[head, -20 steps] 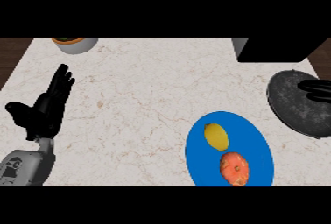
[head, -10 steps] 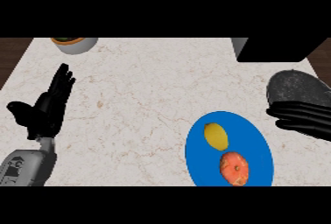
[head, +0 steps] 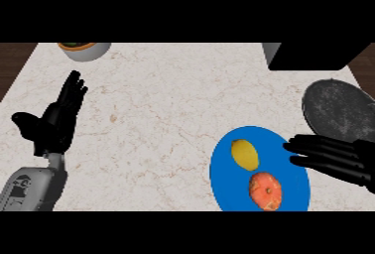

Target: Pick the squash from the plate and place it in the pan

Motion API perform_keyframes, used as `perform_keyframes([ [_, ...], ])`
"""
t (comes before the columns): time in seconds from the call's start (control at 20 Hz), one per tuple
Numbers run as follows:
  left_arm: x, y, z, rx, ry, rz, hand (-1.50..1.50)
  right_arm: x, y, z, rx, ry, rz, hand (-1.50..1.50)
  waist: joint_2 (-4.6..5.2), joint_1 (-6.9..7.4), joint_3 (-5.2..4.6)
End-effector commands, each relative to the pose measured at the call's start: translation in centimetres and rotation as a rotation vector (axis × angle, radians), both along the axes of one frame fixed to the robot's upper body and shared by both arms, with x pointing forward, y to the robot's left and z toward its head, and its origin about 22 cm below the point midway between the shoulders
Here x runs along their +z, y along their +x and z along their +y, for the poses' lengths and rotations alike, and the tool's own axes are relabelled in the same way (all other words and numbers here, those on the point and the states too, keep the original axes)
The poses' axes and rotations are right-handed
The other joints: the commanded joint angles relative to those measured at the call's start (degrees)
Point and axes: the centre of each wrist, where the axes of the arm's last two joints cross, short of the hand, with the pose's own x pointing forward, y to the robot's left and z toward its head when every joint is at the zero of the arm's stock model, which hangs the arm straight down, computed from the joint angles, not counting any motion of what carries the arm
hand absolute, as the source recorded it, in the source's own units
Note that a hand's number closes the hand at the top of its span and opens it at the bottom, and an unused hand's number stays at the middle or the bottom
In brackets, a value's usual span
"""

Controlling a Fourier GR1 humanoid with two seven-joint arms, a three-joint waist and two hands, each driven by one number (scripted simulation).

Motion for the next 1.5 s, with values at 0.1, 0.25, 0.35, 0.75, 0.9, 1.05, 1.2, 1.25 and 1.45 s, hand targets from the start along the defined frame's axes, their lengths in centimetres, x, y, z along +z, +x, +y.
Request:
perform_keyframes([
  [0.1,-0.5,-0.4,-1.8,-0.012,-0.006,0.000,0.00,-2.5,1.3,1.5,-0.082,-0.049,-0.014,-1.50,0.09,0.40,0.01],
  [0.25,0.5,0.8,1.3,0.000,0.000,0.001,0.00,-1.9,1.4,1.7,-0.103,-0.106,-0.003,-1.50,0.08,0.28,0.00],
  [0.35,1.0,0.7,-0.9,0.008,0.005,0.002,0.00,-2.5,2.1,0.3,-0.078,-0.141,0.012,-1.50,0.06,0.28,0.03],
  [0.75,1.5,1.7,-1.1,0.004,0.011,0.007,0.00,-7.4,1.5,4.2,0.024,-0.195,0.045,-1.50,0.11,0.16,0.03],
  [0.9,0.1,-0.8,-0.6,0.000,-0.006,0.003,0.00,-7.4,1.7,2.0,0.023,-0.193,0.035,-1.50,0.02,0.26,0.03],
  [1.05,1.1,-0.4,-0.9,0.013,0.002,0.006,0.00,-9.1,1.3,5.7,0.020,-0.229,0.002,-1.50,0.03,0.40,0.03],
  [1.2,0.1,-0.1,0.8,0.004,0.005,0.004,0.00,-6.4,0.3,4.9,0.022,-0.286,0.005,-1.50,0.00,0.11,0.00],
  [1.25,1.0,-1.1,-0.5,-0.011,-0.007,0.012,0.00,-6.8,1.7,4.7,-0.002,-0.317,-0.022,-1.50,-0.02,0.44,0.02],
  [1.45,1.4,-0.2,0.3,-0.007,0.010,0.003,0.00,-7.5,0.9,4.7,-0.008,-0.406,-0.071,-1.50,-0.01,0.15,0.01],
])
